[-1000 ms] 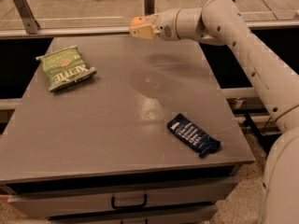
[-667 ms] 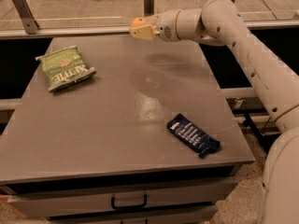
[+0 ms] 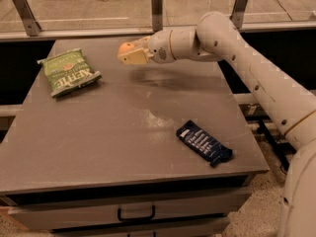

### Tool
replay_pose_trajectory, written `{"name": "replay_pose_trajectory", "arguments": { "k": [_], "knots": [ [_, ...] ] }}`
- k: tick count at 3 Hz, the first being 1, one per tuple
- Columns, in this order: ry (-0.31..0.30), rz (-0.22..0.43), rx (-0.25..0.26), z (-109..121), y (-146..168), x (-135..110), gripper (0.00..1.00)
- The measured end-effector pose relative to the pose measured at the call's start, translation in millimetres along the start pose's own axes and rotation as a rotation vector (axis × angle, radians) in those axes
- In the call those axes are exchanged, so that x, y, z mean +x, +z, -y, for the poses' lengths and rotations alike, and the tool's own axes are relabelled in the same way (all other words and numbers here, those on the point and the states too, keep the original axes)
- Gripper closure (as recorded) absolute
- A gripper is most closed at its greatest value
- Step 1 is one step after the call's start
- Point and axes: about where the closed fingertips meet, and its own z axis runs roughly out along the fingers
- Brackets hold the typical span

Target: Move orange near green jalapeno chip bag

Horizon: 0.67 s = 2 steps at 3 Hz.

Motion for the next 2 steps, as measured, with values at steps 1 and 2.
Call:
{"name": "replay_pose_trajectory", "arguments": {
  "k": [1,2],
  "knots": [
    [0.01,-0.033,-0.082,-35.9,15.2,14.2,1.0],
    [0.024,-0.06,-0.128,-59.6,22.8,25.4,0.82]
  ]
}}
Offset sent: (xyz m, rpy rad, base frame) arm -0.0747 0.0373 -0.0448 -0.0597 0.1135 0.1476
